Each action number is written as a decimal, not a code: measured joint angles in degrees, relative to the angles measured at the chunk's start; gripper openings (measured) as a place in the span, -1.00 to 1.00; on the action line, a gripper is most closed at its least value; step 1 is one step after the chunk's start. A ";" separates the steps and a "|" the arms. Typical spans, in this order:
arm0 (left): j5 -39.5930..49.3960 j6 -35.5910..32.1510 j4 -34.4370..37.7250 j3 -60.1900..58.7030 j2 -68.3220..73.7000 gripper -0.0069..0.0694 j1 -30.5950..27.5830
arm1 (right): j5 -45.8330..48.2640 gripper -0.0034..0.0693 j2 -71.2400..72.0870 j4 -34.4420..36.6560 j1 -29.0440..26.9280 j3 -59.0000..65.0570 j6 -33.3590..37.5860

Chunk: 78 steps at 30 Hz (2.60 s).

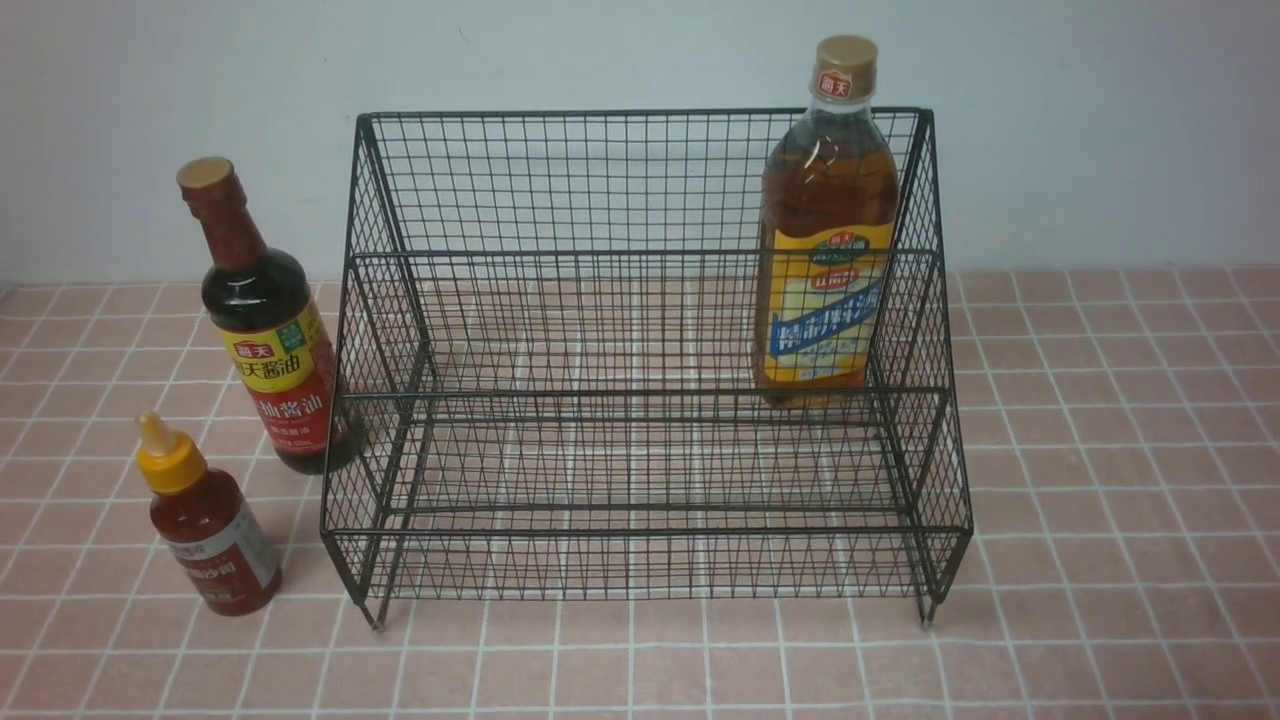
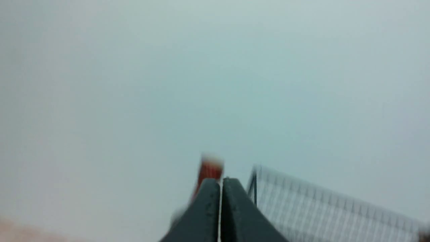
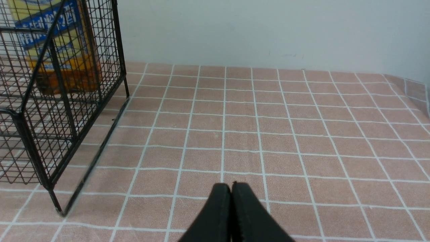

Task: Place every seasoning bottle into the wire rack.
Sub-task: Use the left arm to grab the condiment bottle closest to it

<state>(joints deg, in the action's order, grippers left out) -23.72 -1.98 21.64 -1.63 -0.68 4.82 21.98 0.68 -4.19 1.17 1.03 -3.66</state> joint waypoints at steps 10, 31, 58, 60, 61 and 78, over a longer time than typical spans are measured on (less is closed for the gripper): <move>2.14 -0.63 -6.92 16.02 27.22 -0.84 0.00 | 0.00 -0.94 0.00 0.00 0.00 0.00 -0.07; -10.21 -0.19 -8.89 20.83 67.34 0.11 0.00 | 0.00 -0.94 0.00 0.00 0.00 0.00 -0.11; -18.02 -0.08 -7.10 21.17 84.42 0.38 0.07 | 0.00 -0.94 0.00 0.00 0.00 0.00 -0.11; -18.54 -0.08 -7.10 21.21 84.99 0.14 0.07 | 0.00 -0.94 0.00 0.00 0.00 0.00 -0.11; -18.70 -0.08 -7.10 21.21 85.32 -0.01 0.07 | 0.00 -0.94 0.00 0.00 0.00 0.00 -0.11; -18.24 -1.88 -15.80 21.15 73.79 -0.14 0.09 | 0.00 -0.94 0.00 0.00 0.00 0.00 -0.11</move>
<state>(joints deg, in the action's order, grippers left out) -41.96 -3.87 5.84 19.52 73.11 4.91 21.98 0.68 -4.19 1.17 1.03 -3.77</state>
